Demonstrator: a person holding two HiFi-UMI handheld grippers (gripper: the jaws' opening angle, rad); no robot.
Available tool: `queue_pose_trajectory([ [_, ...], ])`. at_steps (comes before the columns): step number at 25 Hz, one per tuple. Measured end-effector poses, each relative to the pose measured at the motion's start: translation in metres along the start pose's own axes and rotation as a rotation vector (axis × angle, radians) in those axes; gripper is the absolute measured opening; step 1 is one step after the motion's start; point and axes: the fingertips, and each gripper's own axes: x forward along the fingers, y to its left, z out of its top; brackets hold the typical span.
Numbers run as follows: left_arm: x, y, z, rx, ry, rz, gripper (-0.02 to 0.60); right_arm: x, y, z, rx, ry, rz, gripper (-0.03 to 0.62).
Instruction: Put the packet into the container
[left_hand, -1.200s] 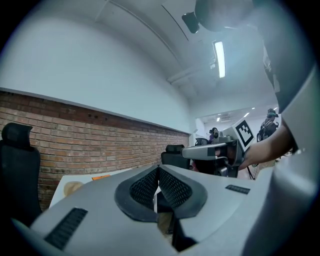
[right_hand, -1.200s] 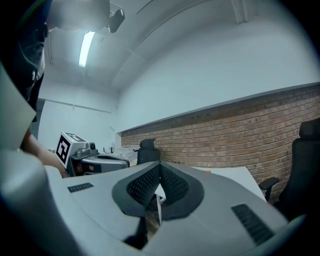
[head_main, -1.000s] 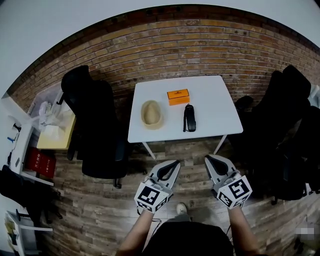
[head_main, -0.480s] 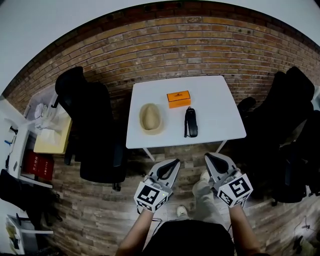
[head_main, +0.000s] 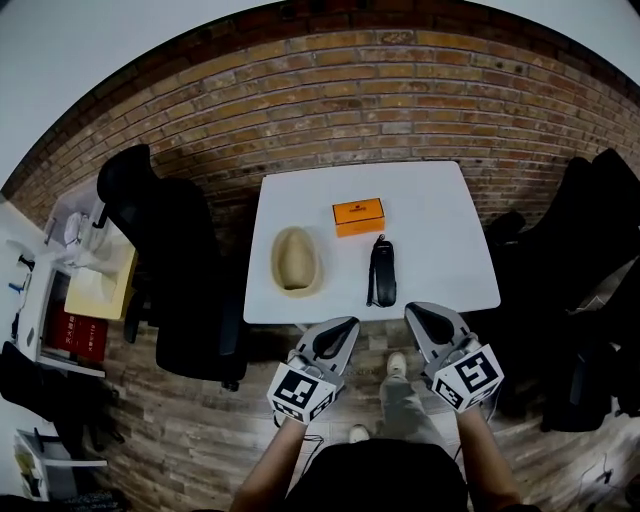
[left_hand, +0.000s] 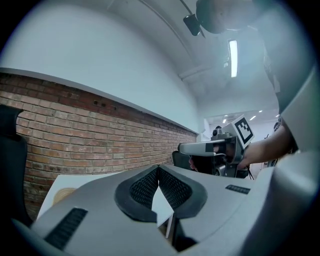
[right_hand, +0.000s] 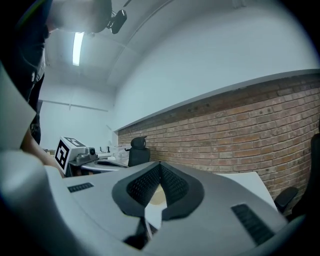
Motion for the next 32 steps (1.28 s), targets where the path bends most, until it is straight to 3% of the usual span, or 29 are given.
queue_pose_trajectory([
  [17, 0.134, 0.092, 0.033, -0.012, 0.0, 0.102, 0.008, 0.108, -0.144, 0.025, 0.018, 0.013, 0.118, 0.0],
  [26, 0.172, 0.113, 0.039, -0.009, 0.016, 0.164, 0.008, 0.137, -0.183, 0.022, 0.03, 0.028, 0.21, 0.0],
  [32, 0.176, 0.126, 0.036, -0.013, 0.03, 0.214, 0.008, 0.148, -0.184, 0.014, 0.0, 0.053, 0.276, 0.0],
])
